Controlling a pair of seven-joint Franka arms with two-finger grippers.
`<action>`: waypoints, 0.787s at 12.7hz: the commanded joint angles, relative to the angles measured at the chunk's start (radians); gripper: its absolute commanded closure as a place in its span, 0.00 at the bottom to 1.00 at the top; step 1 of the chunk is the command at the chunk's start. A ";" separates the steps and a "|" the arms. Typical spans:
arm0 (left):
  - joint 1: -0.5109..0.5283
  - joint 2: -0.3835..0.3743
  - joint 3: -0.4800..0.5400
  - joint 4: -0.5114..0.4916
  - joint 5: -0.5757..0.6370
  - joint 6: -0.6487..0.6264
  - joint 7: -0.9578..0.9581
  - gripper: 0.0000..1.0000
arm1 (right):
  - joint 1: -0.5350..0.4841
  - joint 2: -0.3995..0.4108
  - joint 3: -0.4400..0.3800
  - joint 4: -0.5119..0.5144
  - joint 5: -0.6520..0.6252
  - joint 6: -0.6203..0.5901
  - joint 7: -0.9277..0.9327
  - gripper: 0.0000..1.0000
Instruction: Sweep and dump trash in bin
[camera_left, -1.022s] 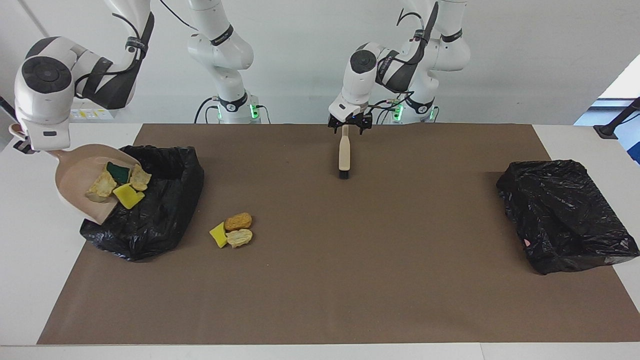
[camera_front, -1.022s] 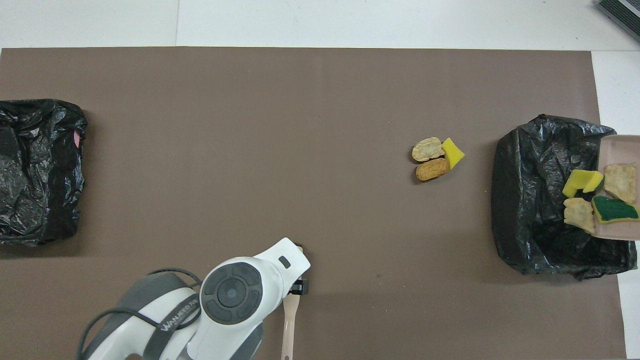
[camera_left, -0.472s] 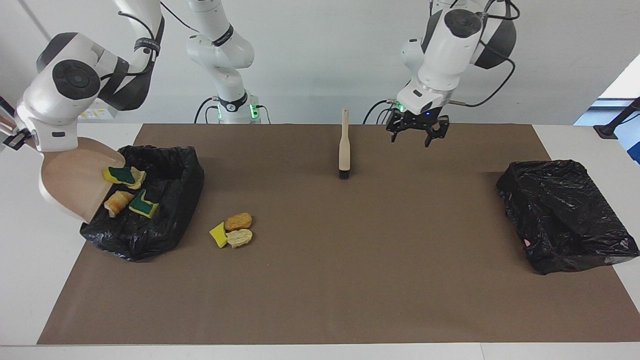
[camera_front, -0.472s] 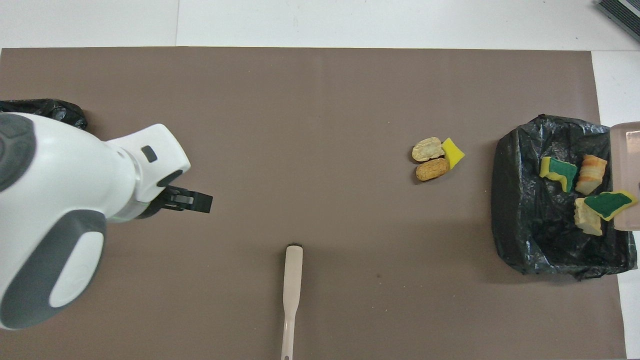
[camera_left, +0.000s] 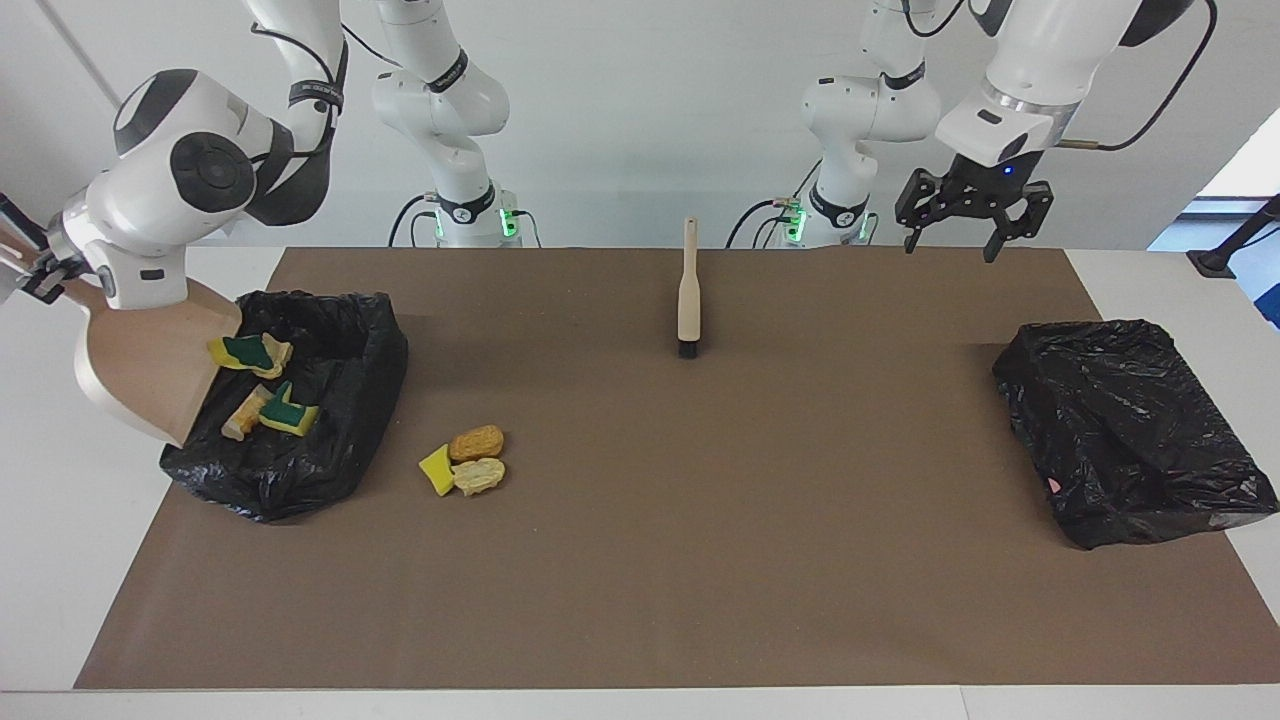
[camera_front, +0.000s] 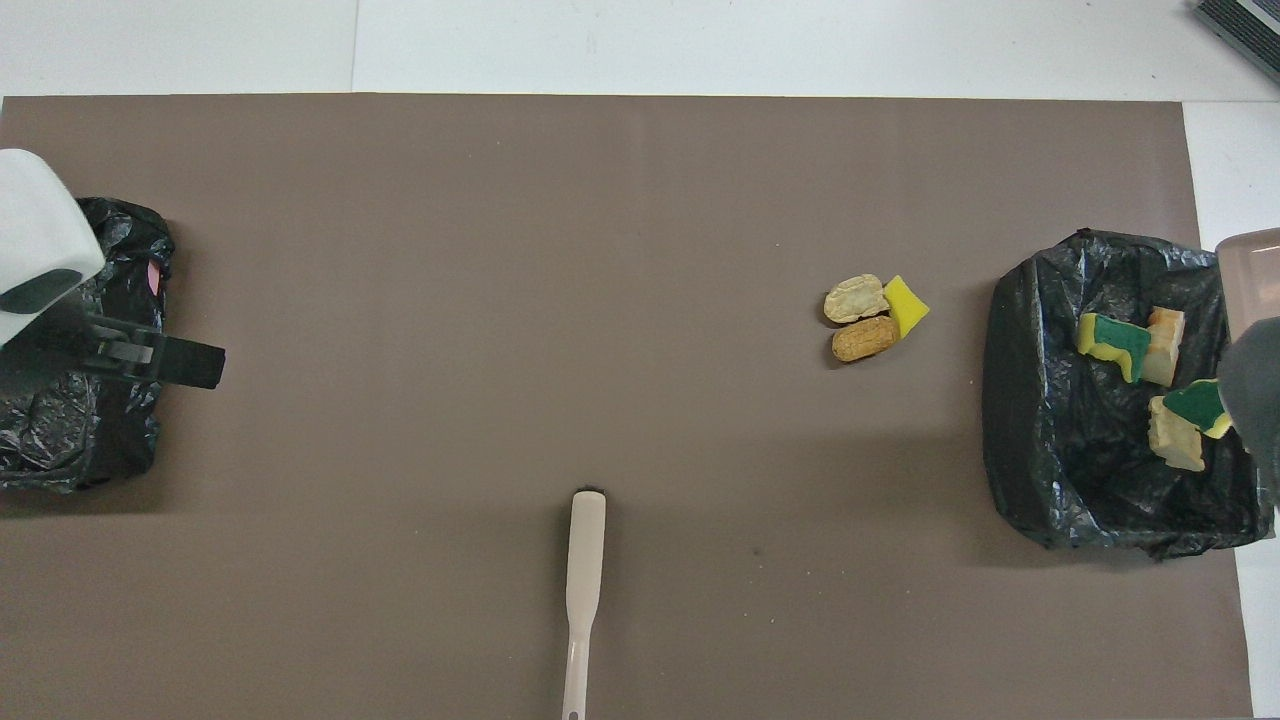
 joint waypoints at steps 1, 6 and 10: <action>-0.002 0.062 0.032 0.128 -0.023 -0.090 0.008 0.00 | 0.026 0.044 0.004 0.096 -0.024 -0.095 0.102 1.00; 0.024 0.089 0.050 0.200 -0.054 -0.152 0.010 0.00 | 0.193 0.043 0.004 0.151 0.034 -0.319 0.349 1.00; 0.050 0.072 0.043 0.182 -0.054 -0.155 0.005 0.00 | 0.296 0.040 0.002 0.200 0.304 -0.456 0.736 1.00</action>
